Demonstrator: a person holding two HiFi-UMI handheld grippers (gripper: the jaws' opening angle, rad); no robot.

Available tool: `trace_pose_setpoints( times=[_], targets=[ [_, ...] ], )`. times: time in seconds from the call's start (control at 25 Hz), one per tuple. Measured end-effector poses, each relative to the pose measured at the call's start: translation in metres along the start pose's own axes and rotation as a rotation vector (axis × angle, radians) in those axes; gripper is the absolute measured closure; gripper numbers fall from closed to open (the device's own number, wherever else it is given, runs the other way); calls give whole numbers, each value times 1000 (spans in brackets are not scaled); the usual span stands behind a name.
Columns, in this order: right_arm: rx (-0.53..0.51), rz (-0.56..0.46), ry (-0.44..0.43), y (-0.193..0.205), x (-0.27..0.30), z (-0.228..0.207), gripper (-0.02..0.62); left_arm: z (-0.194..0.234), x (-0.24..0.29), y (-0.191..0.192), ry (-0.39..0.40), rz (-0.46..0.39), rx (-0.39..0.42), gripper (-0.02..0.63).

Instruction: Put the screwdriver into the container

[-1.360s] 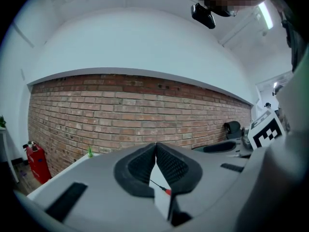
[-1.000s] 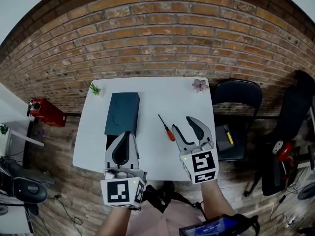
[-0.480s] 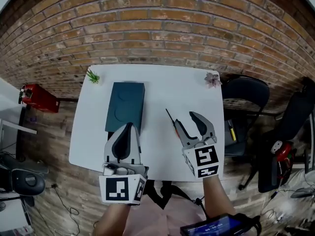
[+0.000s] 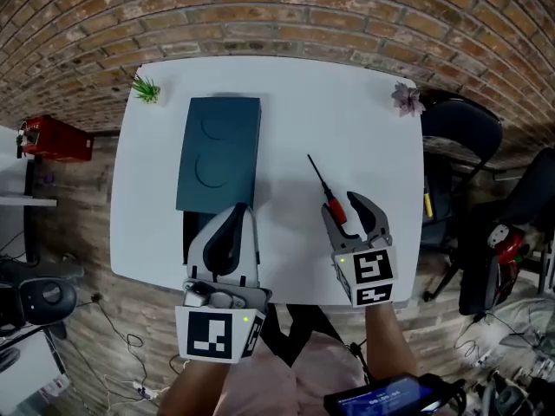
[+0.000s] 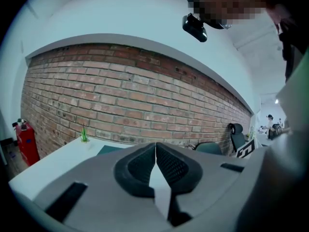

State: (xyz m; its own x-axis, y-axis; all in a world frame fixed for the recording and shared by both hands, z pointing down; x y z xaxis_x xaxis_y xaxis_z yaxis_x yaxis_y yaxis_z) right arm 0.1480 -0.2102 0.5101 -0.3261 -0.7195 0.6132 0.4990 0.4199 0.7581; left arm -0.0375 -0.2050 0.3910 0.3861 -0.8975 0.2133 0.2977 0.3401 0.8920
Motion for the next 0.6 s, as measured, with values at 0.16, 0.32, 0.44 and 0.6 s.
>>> trace_pose_setpoints(
  times=[0.16, 0.32, 0.44, 0.6],
  targets=[
    [23, 61, -5, 31, 12, 6, 391, 9, 6, 17, -3, 35, -14, 592],
    [34, 99, -18, 50, 20, 12, 391, 15, 11, 27, -8, 55, -21, 592],
    [37, 115, -21, 55, 23, 13, 391, 17, 13, 31, -10, 63, -25, 592],
    [36, 139, -26, 56, 24, 14, 405, 21, 13, 33, -24, 71, -30, 592]
  ],
)
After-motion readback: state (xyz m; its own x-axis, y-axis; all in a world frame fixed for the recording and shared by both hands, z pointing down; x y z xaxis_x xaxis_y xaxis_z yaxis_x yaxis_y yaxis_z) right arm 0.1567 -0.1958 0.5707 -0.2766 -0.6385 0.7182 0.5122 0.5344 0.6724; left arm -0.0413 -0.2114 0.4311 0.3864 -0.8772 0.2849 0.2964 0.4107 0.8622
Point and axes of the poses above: the fingertips, and each gripper's own axes: x forward along the fingers, z to its left, y out of its underside, the point moved 4 cm from there along -x, backward along the fingers, and after that the axes turned 15 degrees about -x, right-handed, at the moved point
